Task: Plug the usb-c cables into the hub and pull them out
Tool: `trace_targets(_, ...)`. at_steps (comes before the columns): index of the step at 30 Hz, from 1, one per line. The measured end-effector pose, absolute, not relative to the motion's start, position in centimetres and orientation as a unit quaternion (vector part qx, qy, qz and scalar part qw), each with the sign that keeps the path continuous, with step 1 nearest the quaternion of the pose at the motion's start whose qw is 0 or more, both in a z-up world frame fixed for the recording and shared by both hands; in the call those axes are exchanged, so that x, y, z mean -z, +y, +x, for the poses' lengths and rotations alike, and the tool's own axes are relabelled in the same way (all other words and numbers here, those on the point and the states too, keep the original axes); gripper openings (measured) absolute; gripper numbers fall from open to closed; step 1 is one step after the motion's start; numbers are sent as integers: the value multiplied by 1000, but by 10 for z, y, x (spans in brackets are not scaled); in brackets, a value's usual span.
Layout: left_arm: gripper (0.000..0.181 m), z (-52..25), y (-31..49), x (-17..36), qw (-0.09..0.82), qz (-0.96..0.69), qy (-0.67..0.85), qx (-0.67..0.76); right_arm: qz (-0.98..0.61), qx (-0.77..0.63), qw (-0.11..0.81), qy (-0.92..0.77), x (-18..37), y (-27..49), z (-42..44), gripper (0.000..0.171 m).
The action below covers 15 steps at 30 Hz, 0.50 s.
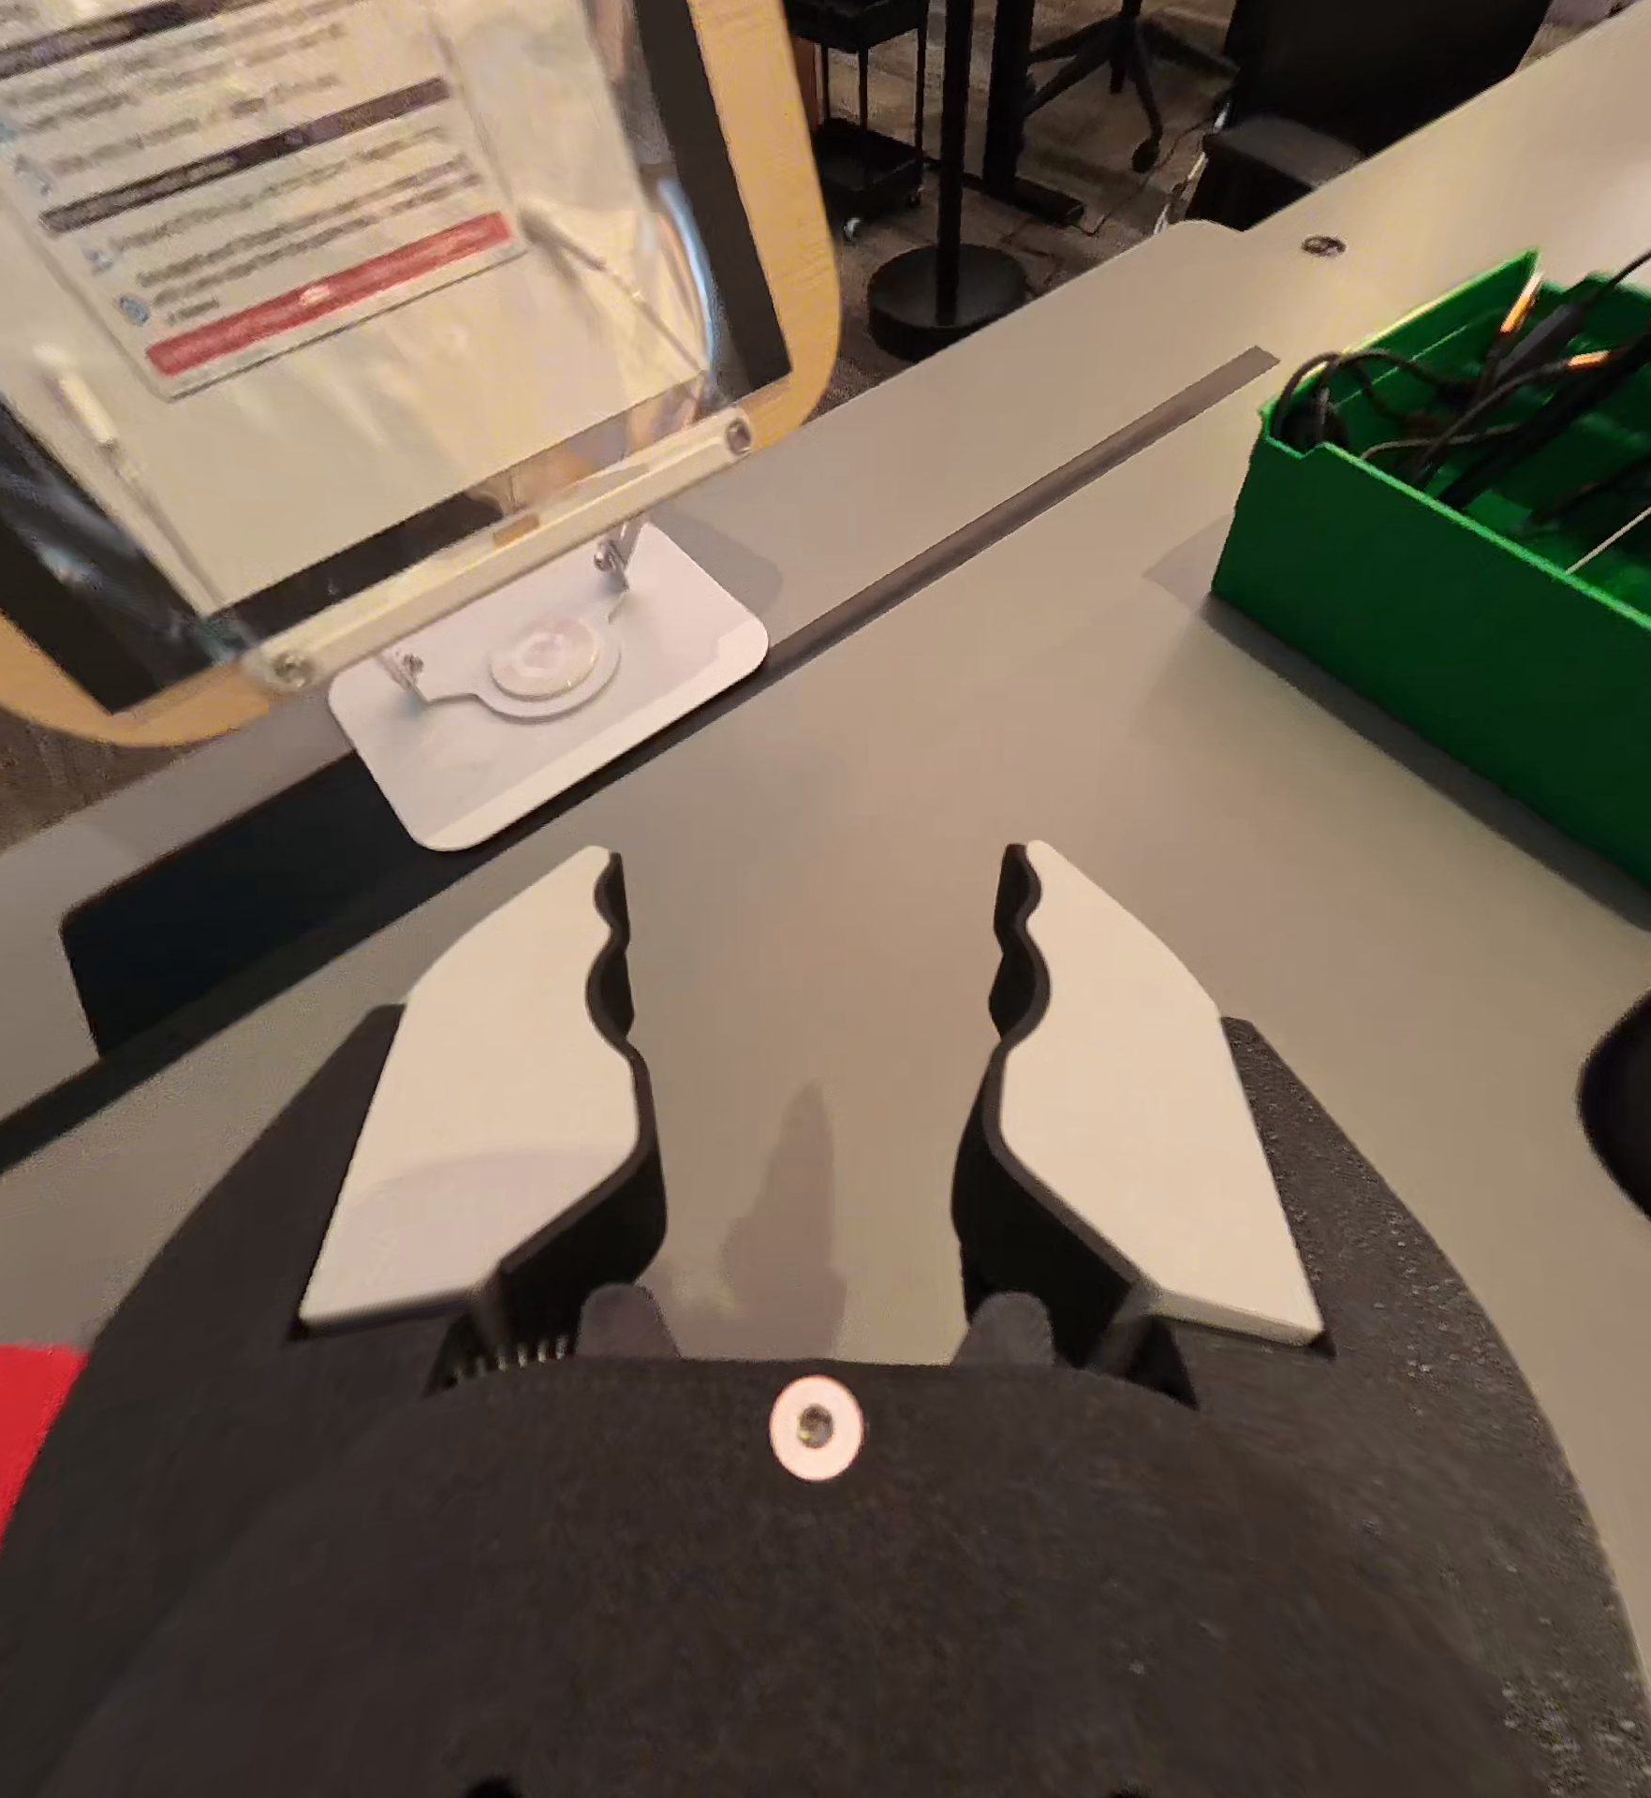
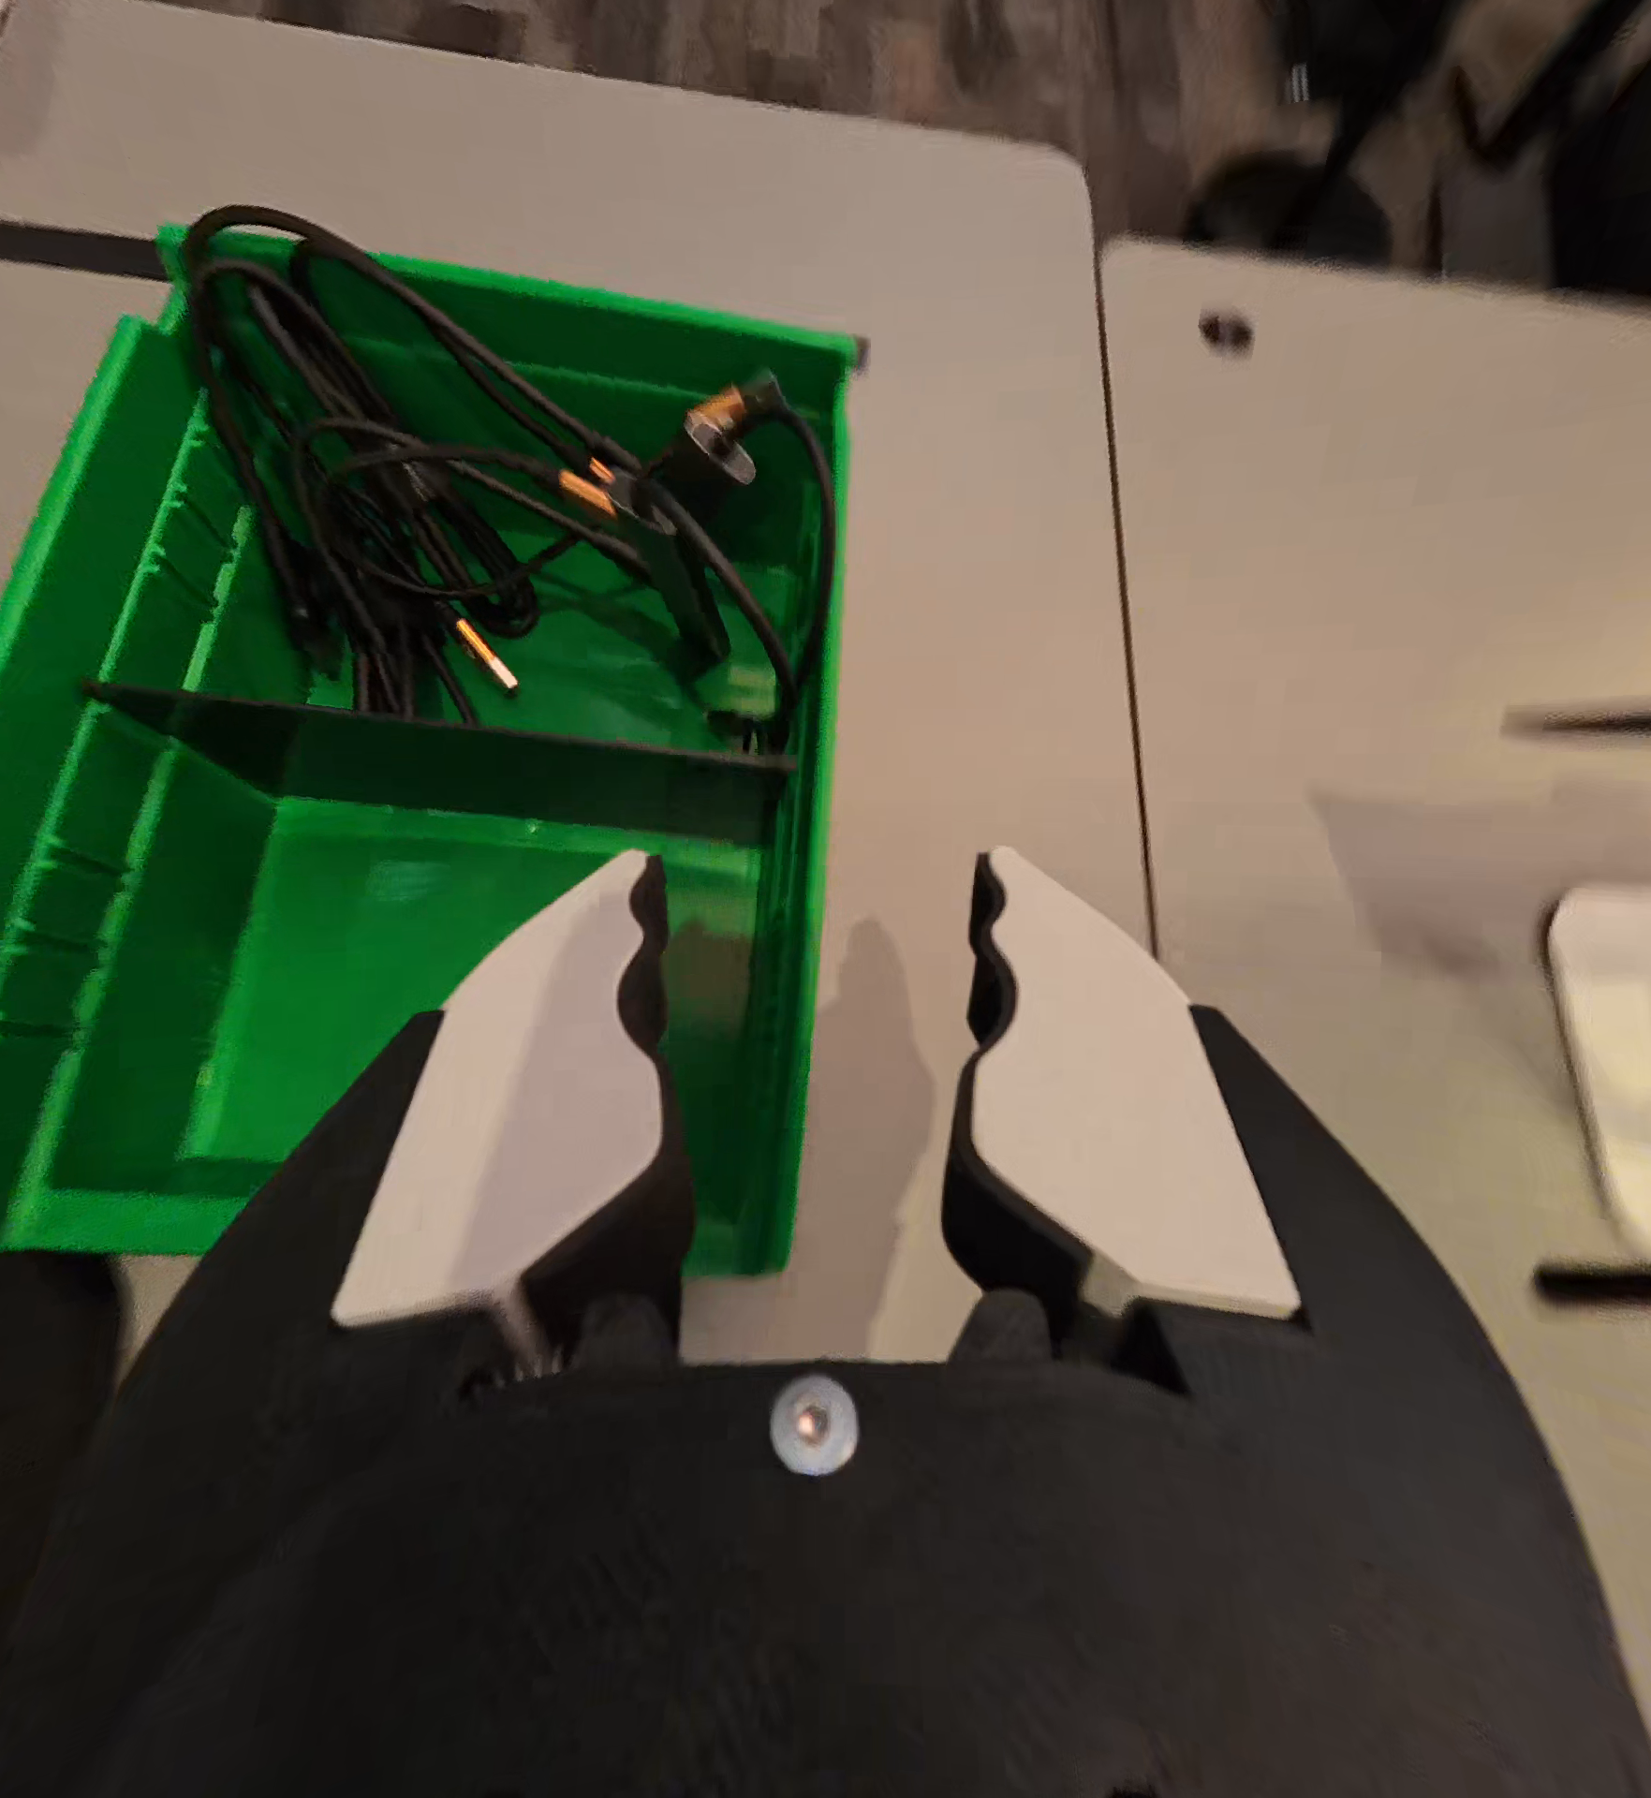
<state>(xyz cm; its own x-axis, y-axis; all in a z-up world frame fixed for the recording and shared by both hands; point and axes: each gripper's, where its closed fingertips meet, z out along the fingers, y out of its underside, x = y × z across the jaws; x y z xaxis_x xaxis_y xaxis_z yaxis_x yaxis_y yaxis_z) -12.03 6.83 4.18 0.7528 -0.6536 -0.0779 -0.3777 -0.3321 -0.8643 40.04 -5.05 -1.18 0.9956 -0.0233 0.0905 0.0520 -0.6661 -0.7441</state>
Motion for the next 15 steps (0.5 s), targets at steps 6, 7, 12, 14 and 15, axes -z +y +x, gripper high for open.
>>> trace_targets(6, 72, -224, 59, -63, 462, -851, 225, 107, -928, 29, 345, 140, 45, -61, 404, 58)
trace_targets(7, 74, -243, 56, -63, 457, -860, 202, 103, -932, 39, 330, 147, 54, -60, 408, 53)
trace_targets(12, 80, -362, 38, -59, 443, -894, 47, 47, -961, -35, 233, 146, 95, -55, 399, 28)
trace_targets(14, 82, -421, 26, -46, 426, -904, -27, 10, -968, -53, 202, 137, 104, -58, 392, 22)
trace_targets(15, 82, -446, 18, -36, 413, -909, -63, 7, -972, -52, 189, 131, 108, -59, 390, 18)
